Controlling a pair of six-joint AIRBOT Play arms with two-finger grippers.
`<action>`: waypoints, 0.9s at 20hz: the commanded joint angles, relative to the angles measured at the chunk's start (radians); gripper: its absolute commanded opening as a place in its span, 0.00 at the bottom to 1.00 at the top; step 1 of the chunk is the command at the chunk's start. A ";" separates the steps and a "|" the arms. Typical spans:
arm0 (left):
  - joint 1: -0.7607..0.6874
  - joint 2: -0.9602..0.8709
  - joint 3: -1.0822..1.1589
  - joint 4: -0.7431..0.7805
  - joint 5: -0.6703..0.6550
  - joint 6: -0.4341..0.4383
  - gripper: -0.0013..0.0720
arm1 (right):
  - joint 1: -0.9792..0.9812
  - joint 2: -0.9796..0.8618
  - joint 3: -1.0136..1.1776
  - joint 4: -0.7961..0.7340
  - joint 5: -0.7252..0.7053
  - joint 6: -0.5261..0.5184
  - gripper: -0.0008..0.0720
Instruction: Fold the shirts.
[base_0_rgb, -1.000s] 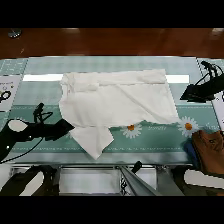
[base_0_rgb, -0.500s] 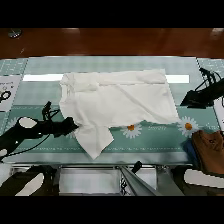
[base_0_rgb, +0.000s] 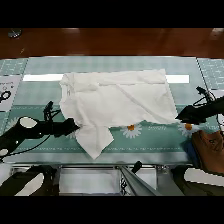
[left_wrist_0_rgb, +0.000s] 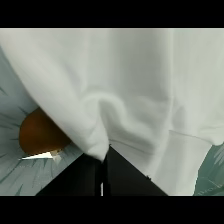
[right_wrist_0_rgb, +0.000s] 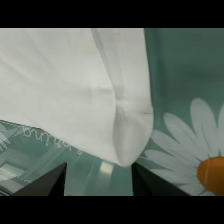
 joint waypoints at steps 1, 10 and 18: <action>0.000 -0.001 -0.001 0.003 -0.006 0.003 0.05 | -0.011 0.001 -0.021 0.035 -0.060 -0.032 0.69; 0.000 -0.001 -0.001 0.002 -0.031 0.003 0.05 | -0.011 0.000 -0.021 -0.010 -0.079 -0.069 0.69; 0.000 -0.001 0.000 -0.023 -0.030 0.003 0.05 | 0.089 -0.002 -0.057 -0.022 -0.183 -0.026 0.69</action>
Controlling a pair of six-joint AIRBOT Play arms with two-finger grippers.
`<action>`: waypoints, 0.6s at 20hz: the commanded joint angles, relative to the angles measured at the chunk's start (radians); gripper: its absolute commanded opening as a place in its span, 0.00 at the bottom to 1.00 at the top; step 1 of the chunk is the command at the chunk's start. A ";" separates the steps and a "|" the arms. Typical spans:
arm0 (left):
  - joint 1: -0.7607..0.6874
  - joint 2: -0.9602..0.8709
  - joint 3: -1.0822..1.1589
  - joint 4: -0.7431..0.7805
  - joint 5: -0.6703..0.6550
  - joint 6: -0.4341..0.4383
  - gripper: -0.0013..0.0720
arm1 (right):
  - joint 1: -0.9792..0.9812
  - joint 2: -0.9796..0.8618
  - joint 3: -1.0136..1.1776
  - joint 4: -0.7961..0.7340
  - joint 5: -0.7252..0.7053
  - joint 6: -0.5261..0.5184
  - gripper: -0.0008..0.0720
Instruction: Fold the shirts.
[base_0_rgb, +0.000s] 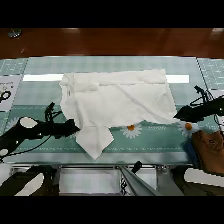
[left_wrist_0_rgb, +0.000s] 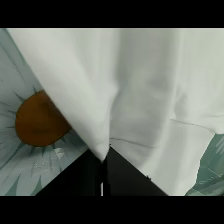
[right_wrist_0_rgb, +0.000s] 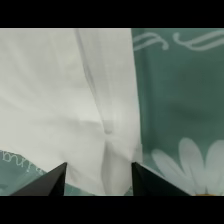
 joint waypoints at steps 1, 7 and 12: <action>0.000 0.000 0.001 -0.029 0.008 0.000 0.05 | 0.050 0.000 -0.027 -0.025 -0.039 0.018 0.68; 0.000 0.000 0.002 -0.029 0.016 0.000 0.05 | 0.056 0.000 -0.048 -0.032 0.003 0.050 0.09; 0.000 0.023 0.065 -0.032 0.014 0.028 0.05 | 0.055 0.048 -0.018 -0.019 0.069 0.027 0.04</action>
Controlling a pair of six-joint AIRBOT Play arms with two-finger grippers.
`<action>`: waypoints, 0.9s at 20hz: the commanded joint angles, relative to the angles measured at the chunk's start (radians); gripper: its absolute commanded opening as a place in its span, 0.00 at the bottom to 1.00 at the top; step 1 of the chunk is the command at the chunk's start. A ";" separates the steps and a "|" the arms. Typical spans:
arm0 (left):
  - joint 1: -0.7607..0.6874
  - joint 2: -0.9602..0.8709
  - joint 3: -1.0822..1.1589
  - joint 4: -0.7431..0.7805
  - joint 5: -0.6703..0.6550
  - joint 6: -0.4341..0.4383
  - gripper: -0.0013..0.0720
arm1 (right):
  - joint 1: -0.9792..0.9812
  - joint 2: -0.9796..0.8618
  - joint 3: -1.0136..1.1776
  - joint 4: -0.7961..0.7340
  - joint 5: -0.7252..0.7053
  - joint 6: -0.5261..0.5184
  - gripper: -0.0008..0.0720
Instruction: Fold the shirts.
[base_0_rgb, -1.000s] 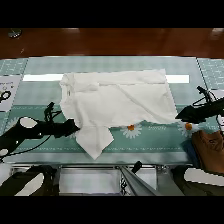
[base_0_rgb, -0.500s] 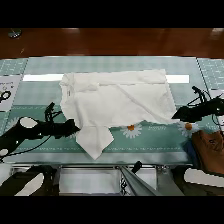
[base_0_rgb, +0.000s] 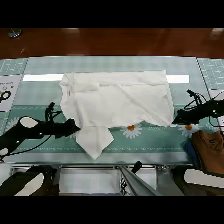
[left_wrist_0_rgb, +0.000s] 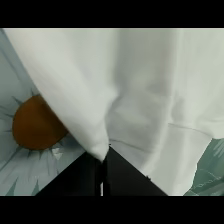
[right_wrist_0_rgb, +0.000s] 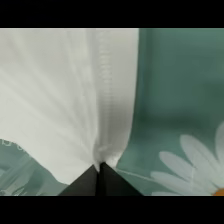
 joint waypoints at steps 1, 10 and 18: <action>0.001 0.039 0.074 -0.014 -0.003 0.026 0.05 | 0.001 0.069 0.040 0.051 0.038 -0.010 0.04; 0.001 0.457 0.821 -0.014 0.238 0.118 0.05 | 0.001 0.572 0.603 0.437 -0.146 0.019 0.04; 0.001 0.565 1.399 0.206 0.086 0.062 0.04 | 0.001 0.729 1.159 -0.085 -0.193 0.383 0.04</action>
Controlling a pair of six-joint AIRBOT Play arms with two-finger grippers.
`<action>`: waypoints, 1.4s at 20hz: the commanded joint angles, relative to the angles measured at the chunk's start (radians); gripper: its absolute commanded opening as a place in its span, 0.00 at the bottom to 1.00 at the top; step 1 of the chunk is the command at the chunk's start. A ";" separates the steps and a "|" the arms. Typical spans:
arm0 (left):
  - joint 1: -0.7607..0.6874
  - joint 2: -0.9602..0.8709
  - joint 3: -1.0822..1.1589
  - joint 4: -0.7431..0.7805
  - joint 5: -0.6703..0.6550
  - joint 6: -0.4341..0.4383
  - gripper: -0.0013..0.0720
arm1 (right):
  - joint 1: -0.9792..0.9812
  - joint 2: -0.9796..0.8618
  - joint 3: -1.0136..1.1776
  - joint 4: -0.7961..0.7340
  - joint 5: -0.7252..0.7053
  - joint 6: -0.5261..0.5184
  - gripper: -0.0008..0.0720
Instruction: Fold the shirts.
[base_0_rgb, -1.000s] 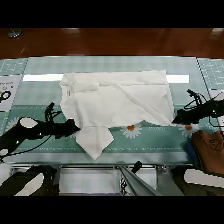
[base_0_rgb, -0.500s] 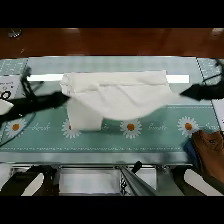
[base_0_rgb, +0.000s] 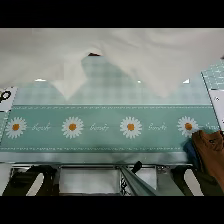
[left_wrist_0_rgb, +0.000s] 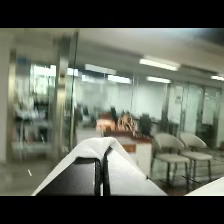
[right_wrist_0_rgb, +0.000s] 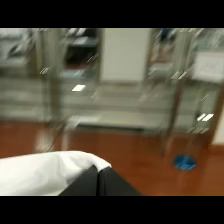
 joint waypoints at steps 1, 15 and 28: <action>0.001 0.040 0.209 0.196 -0.194 -0.162 0.04 | 0.001 0.053 0.189 -0.232 0.134 0.135 0.04; 0.000 -0.112 -0.042 0.612 -1.023 -0.355 0.04 | 0.311 -0.084 -0.307 -0.617 0.650 0.101 0.04; -0.002 -0.725 -0.324 0.435 -0.220 -0.291 0.05 | 0.314 -0.672 -0.340 -0.468 -0.164 0.228 0.04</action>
